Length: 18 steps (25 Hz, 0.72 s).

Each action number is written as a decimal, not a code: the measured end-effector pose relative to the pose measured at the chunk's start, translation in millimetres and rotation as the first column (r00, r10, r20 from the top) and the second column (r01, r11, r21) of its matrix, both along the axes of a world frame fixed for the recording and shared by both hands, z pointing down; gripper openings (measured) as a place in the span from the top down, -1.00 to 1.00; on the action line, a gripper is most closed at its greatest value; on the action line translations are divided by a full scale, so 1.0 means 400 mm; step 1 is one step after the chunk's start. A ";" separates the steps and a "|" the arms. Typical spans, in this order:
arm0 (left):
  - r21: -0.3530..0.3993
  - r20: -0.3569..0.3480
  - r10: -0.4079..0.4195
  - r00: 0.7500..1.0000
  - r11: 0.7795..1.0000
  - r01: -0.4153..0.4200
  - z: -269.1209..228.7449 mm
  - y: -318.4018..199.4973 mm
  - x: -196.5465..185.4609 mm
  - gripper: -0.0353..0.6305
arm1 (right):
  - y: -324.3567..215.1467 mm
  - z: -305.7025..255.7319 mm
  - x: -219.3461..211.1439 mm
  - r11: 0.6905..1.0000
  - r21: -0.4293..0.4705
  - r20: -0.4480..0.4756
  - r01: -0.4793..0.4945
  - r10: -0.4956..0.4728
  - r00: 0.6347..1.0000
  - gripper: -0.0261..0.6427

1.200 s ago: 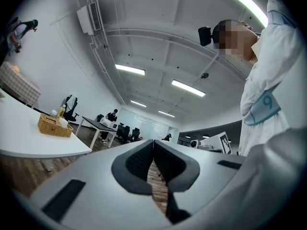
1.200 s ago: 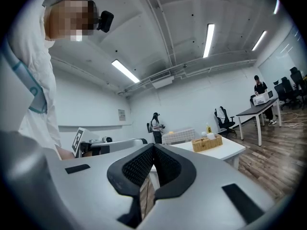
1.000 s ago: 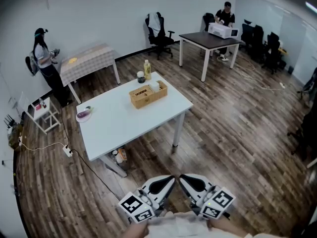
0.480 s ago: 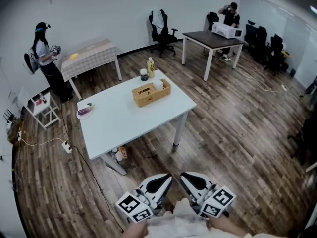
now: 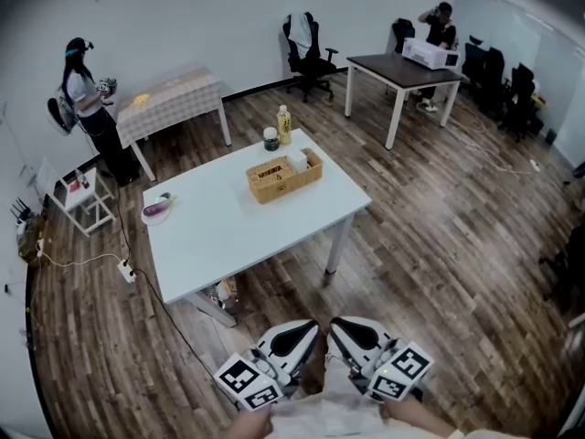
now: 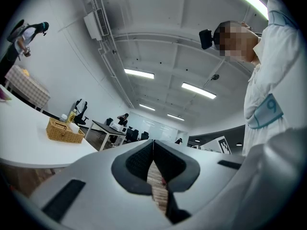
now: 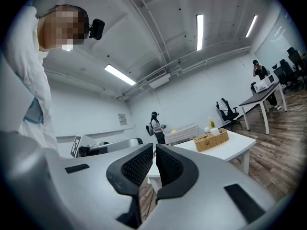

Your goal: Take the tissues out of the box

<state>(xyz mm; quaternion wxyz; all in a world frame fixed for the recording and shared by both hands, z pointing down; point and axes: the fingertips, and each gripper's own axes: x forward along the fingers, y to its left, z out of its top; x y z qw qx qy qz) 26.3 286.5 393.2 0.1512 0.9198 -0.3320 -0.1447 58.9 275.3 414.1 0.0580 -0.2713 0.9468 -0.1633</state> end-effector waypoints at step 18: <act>-0.035 0.012 -0.052 0.999 0.998 0.052 -0.022 -0.452 0.032 0.88 | -0.454 -0.028 0.014 0.995 -0.035 0.016 0.091 -0.091 0.996 0.82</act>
